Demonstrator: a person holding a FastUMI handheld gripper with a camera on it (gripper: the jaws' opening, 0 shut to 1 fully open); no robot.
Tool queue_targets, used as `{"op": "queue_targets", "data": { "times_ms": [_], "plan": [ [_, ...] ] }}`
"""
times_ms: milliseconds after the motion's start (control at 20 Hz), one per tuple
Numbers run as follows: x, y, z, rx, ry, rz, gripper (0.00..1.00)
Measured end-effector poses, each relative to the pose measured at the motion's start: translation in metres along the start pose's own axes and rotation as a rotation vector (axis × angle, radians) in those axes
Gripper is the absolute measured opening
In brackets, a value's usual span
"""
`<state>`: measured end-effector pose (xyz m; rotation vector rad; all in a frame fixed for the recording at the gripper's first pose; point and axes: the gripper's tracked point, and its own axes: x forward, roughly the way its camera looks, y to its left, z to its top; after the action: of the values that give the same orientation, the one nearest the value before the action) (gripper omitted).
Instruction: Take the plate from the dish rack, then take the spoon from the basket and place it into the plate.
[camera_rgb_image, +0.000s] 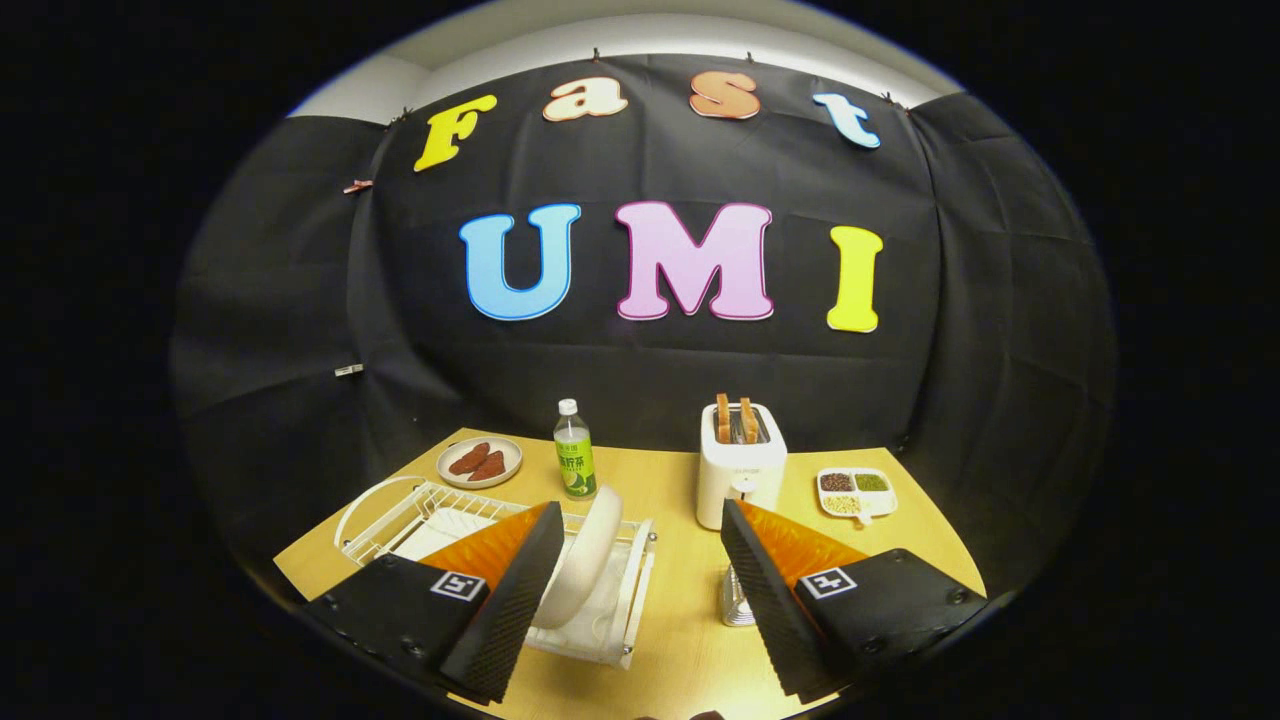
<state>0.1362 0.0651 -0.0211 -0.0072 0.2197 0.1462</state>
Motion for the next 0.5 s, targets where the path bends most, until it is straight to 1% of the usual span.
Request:
{"op": "queue_targets", "data": {
  "times_ms": [200,350,500],
  "plan": [
    [0.035,0.016,-0.028,0.055,0.164,0.022,0.98],
    [0.056,0.02,-0.048,0.094,0.259,0.016,0.98],
    [0.078,0.024,-0.064,0.162,0.346,0.013,0.99]
  ]
}}
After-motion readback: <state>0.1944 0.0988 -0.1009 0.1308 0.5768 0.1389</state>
